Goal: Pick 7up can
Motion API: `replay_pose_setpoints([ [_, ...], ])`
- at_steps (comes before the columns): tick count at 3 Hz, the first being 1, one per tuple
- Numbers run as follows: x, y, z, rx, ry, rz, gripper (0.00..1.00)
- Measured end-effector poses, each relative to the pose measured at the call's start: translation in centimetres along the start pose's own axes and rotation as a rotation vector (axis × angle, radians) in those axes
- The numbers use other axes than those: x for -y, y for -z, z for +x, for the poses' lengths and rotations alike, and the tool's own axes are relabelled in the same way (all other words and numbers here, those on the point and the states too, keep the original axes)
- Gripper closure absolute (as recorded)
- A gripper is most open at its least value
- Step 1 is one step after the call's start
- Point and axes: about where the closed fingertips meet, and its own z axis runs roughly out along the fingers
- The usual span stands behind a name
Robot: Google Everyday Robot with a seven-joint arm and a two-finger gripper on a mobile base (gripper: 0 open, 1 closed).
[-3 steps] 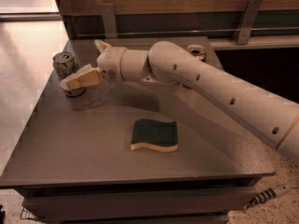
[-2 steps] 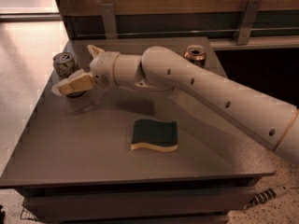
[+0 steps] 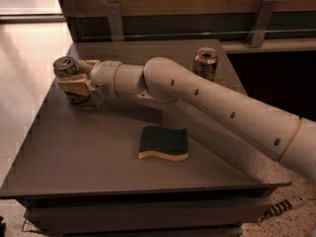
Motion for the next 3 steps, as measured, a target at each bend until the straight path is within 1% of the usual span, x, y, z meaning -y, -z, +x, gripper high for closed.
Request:
replay_pose_setpoints([
  [1, -0.17, -0.19, -0.01, 0.001, 0.0, -0.004, 0.68],
  [2, -0.4, -0.42, -0.08, 0.002, 0.0, -0.009, 0.98],
  [3, -0.47, -0.48, -0.1, 0.002, 0.001, -0.01, 1.0],
])
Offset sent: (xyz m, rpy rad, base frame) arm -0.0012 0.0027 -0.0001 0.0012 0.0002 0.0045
